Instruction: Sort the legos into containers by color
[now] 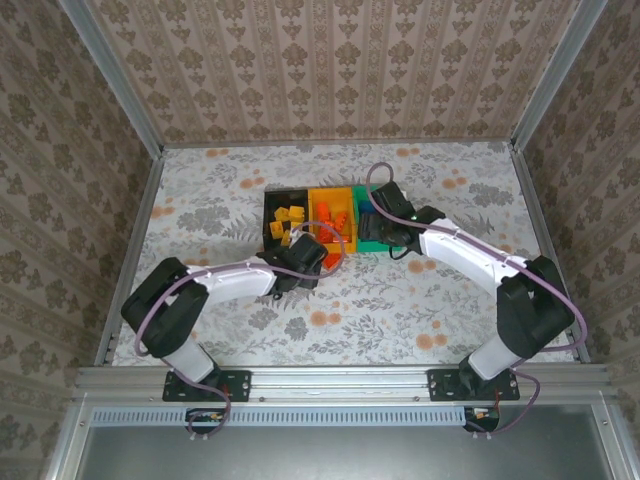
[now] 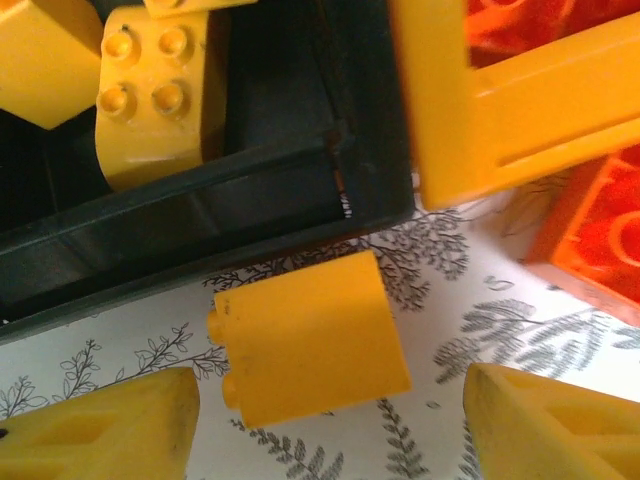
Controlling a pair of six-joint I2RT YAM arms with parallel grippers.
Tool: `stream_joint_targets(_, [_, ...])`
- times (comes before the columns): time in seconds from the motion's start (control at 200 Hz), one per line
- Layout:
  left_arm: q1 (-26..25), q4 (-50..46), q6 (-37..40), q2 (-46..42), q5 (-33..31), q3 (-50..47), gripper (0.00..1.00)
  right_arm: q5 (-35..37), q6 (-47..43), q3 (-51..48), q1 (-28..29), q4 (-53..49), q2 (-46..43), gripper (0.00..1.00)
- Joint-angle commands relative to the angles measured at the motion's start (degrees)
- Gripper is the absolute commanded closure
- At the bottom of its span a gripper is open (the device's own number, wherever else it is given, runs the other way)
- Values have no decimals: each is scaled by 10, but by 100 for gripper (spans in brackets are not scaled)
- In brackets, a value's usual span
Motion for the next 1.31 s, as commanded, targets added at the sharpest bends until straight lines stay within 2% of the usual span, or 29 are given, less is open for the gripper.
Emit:
stream_joint_targets(0.0, [-1,25,-9,12,-37,7,30,3,0,-7,2,15,-26,26])
stream_joint_targets(0.24, [3,73,-8,48,-31,-4,31,4,-5,-12,2,20,-47,26])
stream_joint_targets(0.37, [6,100,-8,53,-24,-17,41,5,-4,-14,2,20,-54,26])
stream_joint_targets(0.625, [-4,88,-15,18,-26,-34,61,9,0,-21,2,21,-61,26])
stream_joint_targets(0.825, [-44,32,-44,-97,-34,-69,63,3,6,-30,1,23,-64,26])
stream_joint_targets(0.985, [-48,-26,-52,-210,-32,-69,62,-2,17,-55,3,33,-71,26])
stream_joint_targets(1.145, [8,-60,-23,-256,0,-28,61,-3,24,-75,4,36,-77,26])
stream_joint_targets(1.3, [90,-50,14,-215,45,35,61,-1,30,-87,9,34,-81,26])
